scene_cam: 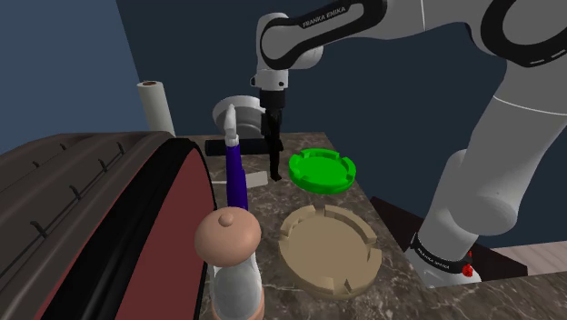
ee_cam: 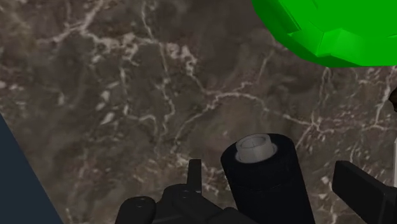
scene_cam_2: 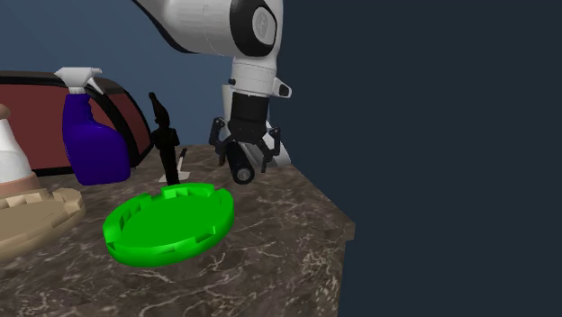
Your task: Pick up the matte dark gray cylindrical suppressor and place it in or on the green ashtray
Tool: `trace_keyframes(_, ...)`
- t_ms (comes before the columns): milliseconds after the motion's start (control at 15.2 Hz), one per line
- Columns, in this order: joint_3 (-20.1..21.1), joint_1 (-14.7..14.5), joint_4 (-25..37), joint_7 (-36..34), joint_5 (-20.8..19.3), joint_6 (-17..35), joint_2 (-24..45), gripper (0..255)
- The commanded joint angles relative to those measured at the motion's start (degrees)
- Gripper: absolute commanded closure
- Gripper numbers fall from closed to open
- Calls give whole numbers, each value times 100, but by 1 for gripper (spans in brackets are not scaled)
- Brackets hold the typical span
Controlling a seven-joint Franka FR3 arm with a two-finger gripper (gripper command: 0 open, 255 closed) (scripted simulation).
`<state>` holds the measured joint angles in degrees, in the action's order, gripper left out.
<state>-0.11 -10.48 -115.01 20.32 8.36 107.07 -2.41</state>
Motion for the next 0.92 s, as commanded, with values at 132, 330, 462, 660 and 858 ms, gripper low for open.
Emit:
trace_keyframes(132, 3, -2, -12, 5, 2, 6, 7, 255)
trace_keyframes(330, 3, -3, -13, 5, 2, 7, 7, 255)
trace_keyframes(462, 3, -2, -5, 5, 2, 3, 12, 255)
trace_keyframes(660, 3, -3, 55, -7, -1, -71, -4, 255)
trace_keyframes(858, 0, 0, 239, -36, -11, -295, -46, 255)
